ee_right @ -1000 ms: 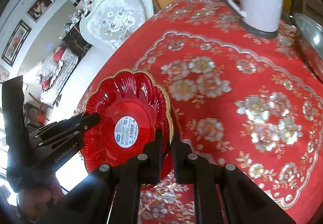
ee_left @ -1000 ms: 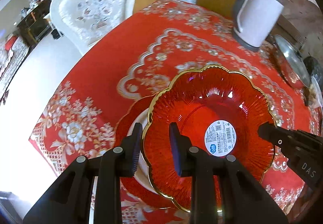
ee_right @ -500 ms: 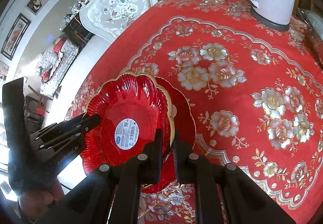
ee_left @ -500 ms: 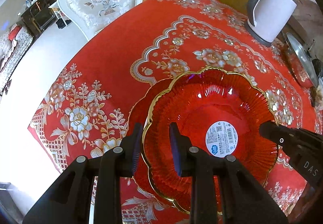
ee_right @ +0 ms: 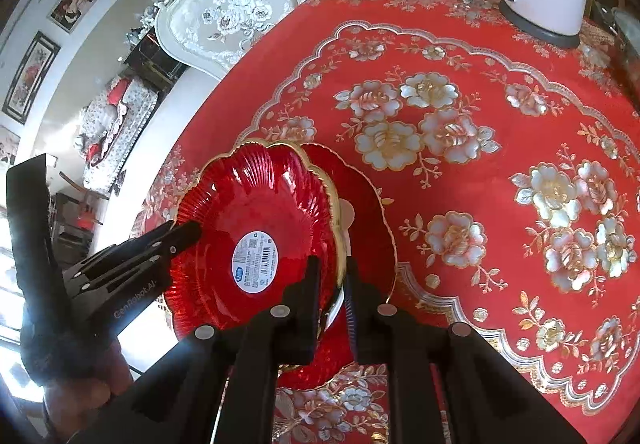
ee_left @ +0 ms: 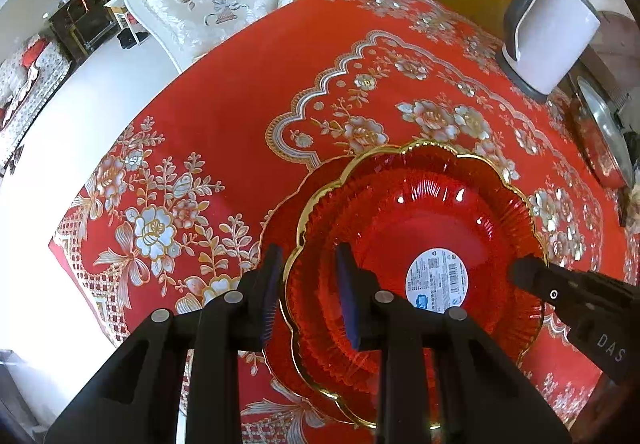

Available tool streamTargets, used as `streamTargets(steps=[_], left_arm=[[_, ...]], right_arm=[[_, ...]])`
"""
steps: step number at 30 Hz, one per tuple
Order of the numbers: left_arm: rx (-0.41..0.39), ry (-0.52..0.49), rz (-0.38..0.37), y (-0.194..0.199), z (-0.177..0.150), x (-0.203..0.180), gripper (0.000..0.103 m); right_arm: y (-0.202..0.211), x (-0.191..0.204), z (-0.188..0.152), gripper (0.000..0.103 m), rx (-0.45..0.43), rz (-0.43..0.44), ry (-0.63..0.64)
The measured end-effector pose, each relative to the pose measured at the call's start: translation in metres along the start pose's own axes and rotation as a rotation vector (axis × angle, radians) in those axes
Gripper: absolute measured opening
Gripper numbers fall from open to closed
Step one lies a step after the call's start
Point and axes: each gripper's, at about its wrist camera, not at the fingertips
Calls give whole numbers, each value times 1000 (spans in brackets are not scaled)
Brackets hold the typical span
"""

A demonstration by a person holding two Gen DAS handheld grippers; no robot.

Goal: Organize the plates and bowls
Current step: 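Lower the red glass bowl onto the top of the stack, then open the left tool and move it to the grey metal pot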

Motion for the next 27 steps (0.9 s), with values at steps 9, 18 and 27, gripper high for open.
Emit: streamTargets(steps=[9, 18, 27], left_arm=[[-62, -23, 10, 25, 7, -13, 32], [-95, -146, -32, 46, 2, -75, 55], [-112, -297, -113, 59, -16, -167, 55]], right_arm=[[22, -7, -6, 26, -28, 2, -8], [59, -35, -25, 29, -90, -62, -40], [100, -111, -67, 32, -134, -146, -204]])
Point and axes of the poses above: each gripper's, at about its wrist camera, not at the fingertips, and y roughly against the way its jaws point, x to its left, z to its top, and after that the axes turned 2 degrees about y, right-handed
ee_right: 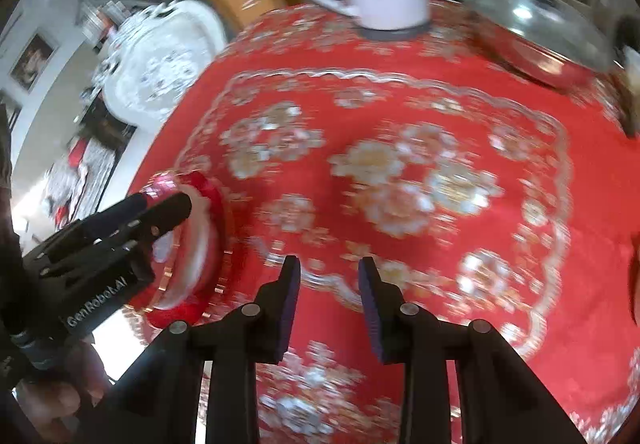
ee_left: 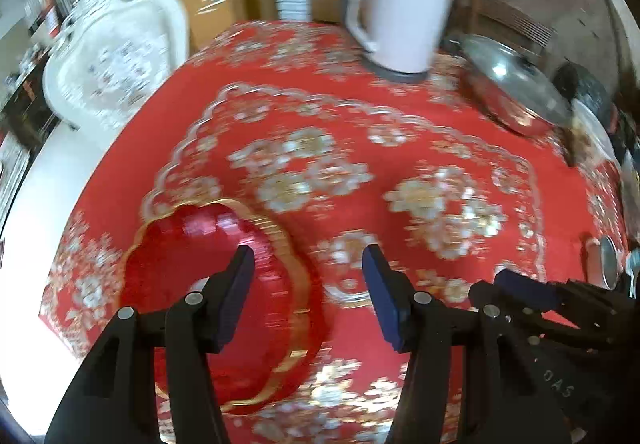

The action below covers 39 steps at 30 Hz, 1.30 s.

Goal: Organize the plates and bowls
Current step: 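Open the left tool and move it to the grey metal pot, then close the left tool on the grey pot rim and lift it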

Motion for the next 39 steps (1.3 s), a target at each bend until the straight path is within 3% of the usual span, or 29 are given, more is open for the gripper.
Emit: streamTargets(steps=[14, 26, 39], left_arm=[[-8, -244, -126, 7, 3, -153, 55], [-1, -418, -225, 15, -16, -273, 55], [24, -515, -285, 10, -32, -342, 55]], right_arm=[[62, -134, -46, 32, -62, -94, -244], [107, -227, -95, 33, -98, -165, -421], [126, -278, -128, 38, -119, -204, -534]])
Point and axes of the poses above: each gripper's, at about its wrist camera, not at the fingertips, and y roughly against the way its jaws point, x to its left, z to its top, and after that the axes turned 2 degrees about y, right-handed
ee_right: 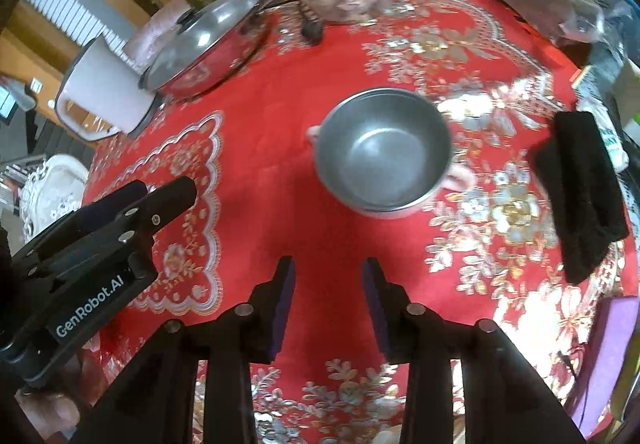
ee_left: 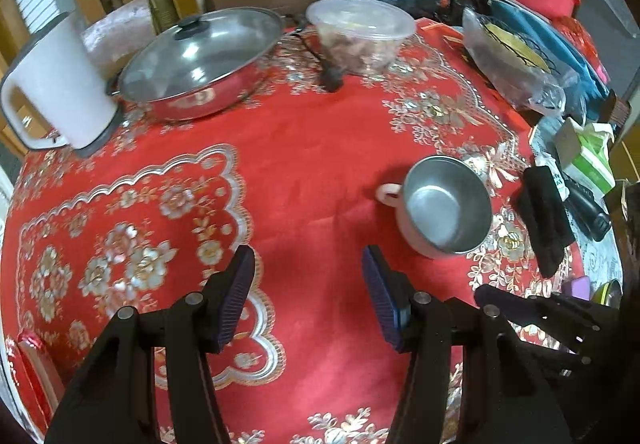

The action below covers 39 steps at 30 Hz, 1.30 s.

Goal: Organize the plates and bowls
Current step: 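Close the left tool on the grey pot rim and lift it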

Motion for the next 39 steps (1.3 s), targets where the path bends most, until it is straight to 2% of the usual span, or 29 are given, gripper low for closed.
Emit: streamTargets(steps=[14, 23, 25, 33, 36, 39], left_arm=[[52, -39, -15, -36, 17, -24, 55], [89, -8, -54, -57, 29, -25, 55], [98, -6, -78, -62, 33, -28, 55], [137, -16, -97, -78, 35, -36, 55], [141, -1, -110, -81, 35, -37, 61], [176, 13, -140, -87, 34, -40, 61]], right_arm=[[0, -54, 19, 40, -24, -42, -127], [-14, -73, 40, 43, -24, -63, -195], [-19, -74, 45, 43, -19, -64, -199], [-38, -82, 66, 45, -4, -99, -210], [-47, -84, 75, 45, 10, -117, -187], [-53, -85, 81, 45, 21, -138, -151]])
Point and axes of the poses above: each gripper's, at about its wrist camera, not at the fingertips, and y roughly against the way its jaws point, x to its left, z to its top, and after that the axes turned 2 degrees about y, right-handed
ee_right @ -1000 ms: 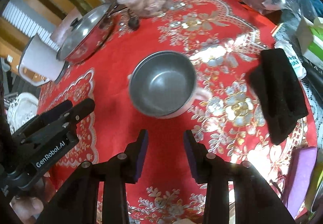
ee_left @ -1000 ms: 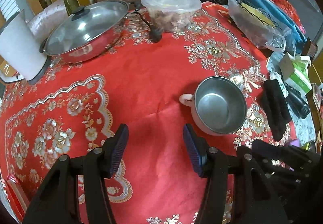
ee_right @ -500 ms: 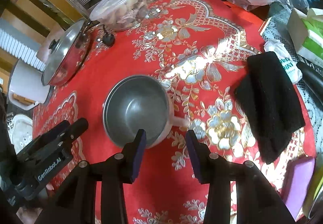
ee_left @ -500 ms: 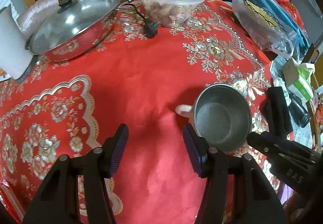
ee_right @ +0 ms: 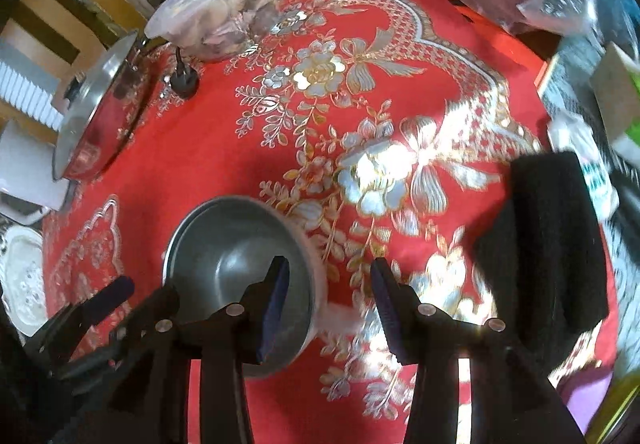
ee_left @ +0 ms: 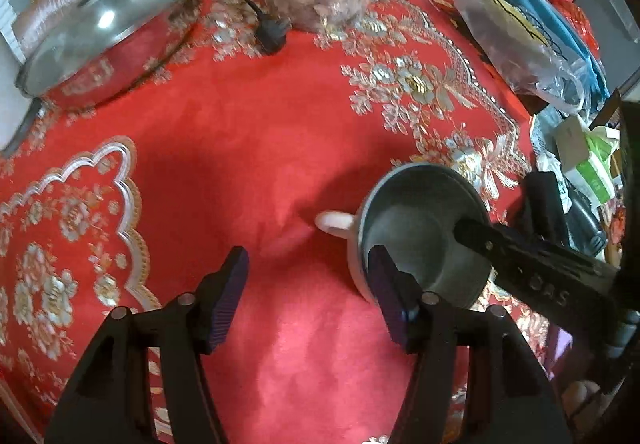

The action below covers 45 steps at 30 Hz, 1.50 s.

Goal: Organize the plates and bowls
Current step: 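Close the left tool on the grey pot rim and lift it, then carry the grey pot over the stack topped by the red glass bowl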

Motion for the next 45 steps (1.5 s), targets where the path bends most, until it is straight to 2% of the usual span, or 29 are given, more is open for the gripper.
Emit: streamTargets(steps=[4, 5, 6, 7, 8, 10, 12, 14, 20, 30, 38, 45], left_arm=[[23, -12, -2, -10, -4, -7, 61], [31, -6, -8, -13, -4, -7, 61], [36, 0, -15, -15, -4, -7, 61], [44, 7, -22, -19, -4, -8, 61], [52, 7, -30, -23, -3, -9, 61], [66, 1, -48, -29, -4, -11, 60], [94, -20, -41, -36, -5, -15, 29], [78, -45, -39, -32, -5, -18, 16], [75, -55, -31, -28, -7, -9, 12], [41, 2, -5, 5, -21, 33, 11], [4, 108, 37, 36, -44, 84, 11], [-32, 235, 83, 71, -74, 150, 11]], right_arm=[[-14, 1, 7, 41, 34, 3, 56], [-17, 1, 7, 34, 43, 14, 63], [-19, 1, 7, 31, 48, 27, 60], [-19, 0, 6, 20, 40, 35, 60], [-20, 1, 6, 14, 52, 69, 55], [-20, 4, 4, 13, 63, 73, 64], [-20, 8, 0, 13, 73, 79, 77], [-18, 9, -3, 13, 69, 88, 73], [-16, 19, -14, 13, 74, 99, 81], [-7, 76, -22, 13, 69, 128, 162], [4, 145, -39, 13, 77, 164, 293], [10, 217, -64, 13, 99, 196, 440]])
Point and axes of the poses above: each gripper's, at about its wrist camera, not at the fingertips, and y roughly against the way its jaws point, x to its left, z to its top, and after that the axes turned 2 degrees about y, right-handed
